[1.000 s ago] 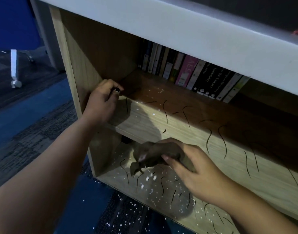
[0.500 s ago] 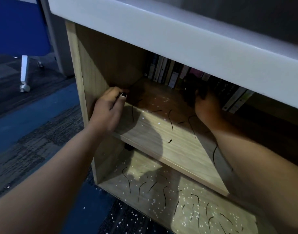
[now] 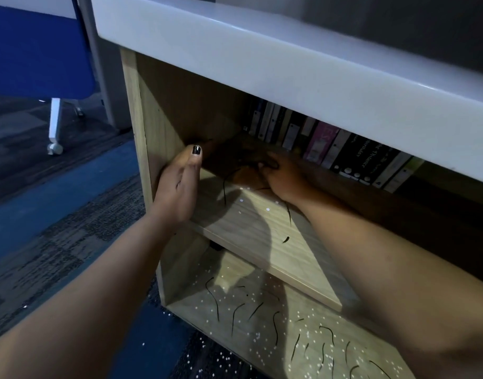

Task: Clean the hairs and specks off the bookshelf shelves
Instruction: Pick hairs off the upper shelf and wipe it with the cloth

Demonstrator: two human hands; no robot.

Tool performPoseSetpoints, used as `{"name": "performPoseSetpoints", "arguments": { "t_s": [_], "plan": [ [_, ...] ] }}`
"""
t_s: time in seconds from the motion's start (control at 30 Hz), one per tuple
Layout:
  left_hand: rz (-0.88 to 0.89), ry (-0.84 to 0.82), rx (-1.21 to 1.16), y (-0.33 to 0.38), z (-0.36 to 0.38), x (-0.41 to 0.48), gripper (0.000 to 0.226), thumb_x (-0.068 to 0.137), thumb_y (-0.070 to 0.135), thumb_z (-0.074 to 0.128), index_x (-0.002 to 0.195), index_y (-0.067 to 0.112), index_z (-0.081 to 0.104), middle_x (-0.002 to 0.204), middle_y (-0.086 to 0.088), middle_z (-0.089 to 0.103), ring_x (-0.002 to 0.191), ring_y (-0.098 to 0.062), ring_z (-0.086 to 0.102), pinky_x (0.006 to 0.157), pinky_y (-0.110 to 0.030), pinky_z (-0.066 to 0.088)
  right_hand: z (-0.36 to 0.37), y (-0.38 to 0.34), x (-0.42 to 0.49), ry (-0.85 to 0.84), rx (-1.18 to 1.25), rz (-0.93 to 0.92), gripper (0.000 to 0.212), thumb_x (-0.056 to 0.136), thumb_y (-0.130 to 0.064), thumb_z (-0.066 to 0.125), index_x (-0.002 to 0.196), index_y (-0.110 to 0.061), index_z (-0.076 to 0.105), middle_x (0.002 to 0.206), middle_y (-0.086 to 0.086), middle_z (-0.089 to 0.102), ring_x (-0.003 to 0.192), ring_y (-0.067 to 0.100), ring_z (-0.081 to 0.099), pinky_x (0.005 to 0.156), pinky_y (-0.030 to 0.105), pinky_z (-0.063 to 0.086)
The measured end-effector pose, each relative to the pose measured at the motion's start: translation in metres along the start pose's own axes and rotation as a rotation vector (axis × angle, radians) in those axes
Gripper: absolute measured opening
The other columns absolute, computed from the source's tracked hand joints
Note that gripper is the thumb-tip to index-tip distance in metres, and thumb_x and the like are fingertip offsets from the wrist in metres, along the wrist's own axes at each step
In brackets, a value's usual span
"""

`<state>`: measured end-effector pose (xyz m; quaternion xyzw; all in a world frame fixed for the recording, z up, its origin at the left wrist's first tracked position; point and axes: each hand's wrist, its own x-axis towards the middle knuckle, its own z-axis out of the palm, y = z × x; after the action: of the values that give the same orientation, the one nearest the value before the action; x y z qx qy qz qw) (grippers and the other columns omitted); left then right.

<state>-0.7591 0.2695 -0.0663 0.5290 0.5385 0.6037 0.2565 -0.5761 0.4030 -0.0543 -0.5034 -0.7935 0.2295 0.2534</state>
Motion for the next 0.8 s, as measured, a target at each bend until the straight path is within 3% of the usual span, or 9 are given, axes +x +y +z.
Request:
{"name": "performPoseSetpoints", "arguments": {
  "t_s": [0.13,0.23,0.33,0.43,0.5,0.57,0.7,0.8],
  "plan": [
    [-0.058,-0.024,-0.009,-0.001,-0.002,0.001,0.042,0.098,0.052,0.026,0.111,0.034,0.062,0.107,0.012,0.063,0.1,0.005,0.056,0.085,-0.024,0.041,0.003,-0.01,-0.04,-0.129,0.013,-0.084,0.029,0.092,-0.027,0.057,0.12,-0.026,0.063,0.124,-0.001,0.062,0.116,0.02,0.056,0.103,0.038,0.042],
    [-0.072,-0.041,-0.005,0.002,-0.003,0.001,0.042,0.102,0.05,0.025,0.114,0.033,0.061,0.115,0.009,0.063,0.11,-0.002,0.055,0.093,-0.025,0.04,-0.006,-0.02,-0.077,-0.304,0.175,-0.062,0.033,0.096,-0.019,0.055,0.128,-0.028,0.058,0.13,-0.006,0.059,0.121,0.009,0.052,0.107,0.028,0.037],
    [-0.083,-0.082,-0.01,0.0,-0.004,0.004,0.043,0.103,0.051,0.025,0.113,0.031,0.062,0.116,0.011,0.062,0.108,0.004,0.054,0.096,-0.027,0.039,-0.017,-0.025,-0.109,-0.358,0.262,-0.109,0.032,0.094,-0.013,0.057,0.123,-0.024,0.062,0.125,-0.007,0.062,0.117,0.004,0.055,0.101,0.02,0.039],
    [-0.138,-0.1,0.0,-0.005,-0.006,0.008,0.064,0.093,0.068,0.027,0.125,0.024,0.061,0.128,0.001,0.061,0.122,-0.013,0.053,0.109,-0.045,0.037,-0.024,-0.029,-0.138,-0.403,0.336,-0.105,0.028,0.094,-0.015,0.057,0.12,-0.025,0.065,0.12,-0.004,0.066,0.114,0.007,0.058,0.101,0.028,0.043],
    [-0.131,-0.114,-0.012,-0.007,-0.007,0.008,0.059,0.092,0.066,0.027,0.118,0.029,0.064,0.123,0.0,0.063,0.118,-0.018,0.055,0.108,-0.05,0.037,-0.027,-0.034,-0.155,-0.431,0.333,-0.121,0.027,0.093,-0.021,0.056,0.118,-0.027,0.066,0.114,-0.004,0.068,0.109,0.01,0.061,0.099,0.034,0.045],
    [-0.143,-0.111,0.004,-0.004,-0.006,0.009,0.057,0.092,0.064,0.025,0.119,0.032,0.064,0.126,0.002,0.061,0.119,-0.017,0.053,0.109,-0.05,0.035,-0.031,-0.038,-0.169,-0.458,0.324,-0.124,0.025,0.092,-0.025,0.055,0.114,-0.029,0.067,0.105,-0.008,0.07,0.101,0.008,0.062,0.093,0.037,0.047],
    [-0.142,-0.128,0.015,-0.002,-0.006,0.008,0.056,0.091,0.062,0.025,0.122,0.033,0.062,0.129,0.002,0.059,0.121,-0.016,0.051,0.11,-0.048,0.035,-0.041,-0.046,-0.184,-0.445,0.393,-0.121,0.021,0.092,-0.032,0.055,0.109,-0.033,0.068,0.108,-0.005,0.07,0.11,0.016,0.062,0.102,0.052,0.042],
    [-0.171,-0.144,0.002,0.0,-0.006,0.007,0.056,0.088,0.066,0.028,0.119,0.035,0.063,0.128,0.002,0.059,0.119,-0.018,0.052,0.105,-0.045,0.039,-0.056,-0.051,-0.181,-0.352,0.483,-0.088,0.032,0.079,-0.058,0.062,0.103,-0.038,0.068,0.101,0.007,0.07,0.092,0.042,0.063,0.081,0.069,0.046]
  ]
}}
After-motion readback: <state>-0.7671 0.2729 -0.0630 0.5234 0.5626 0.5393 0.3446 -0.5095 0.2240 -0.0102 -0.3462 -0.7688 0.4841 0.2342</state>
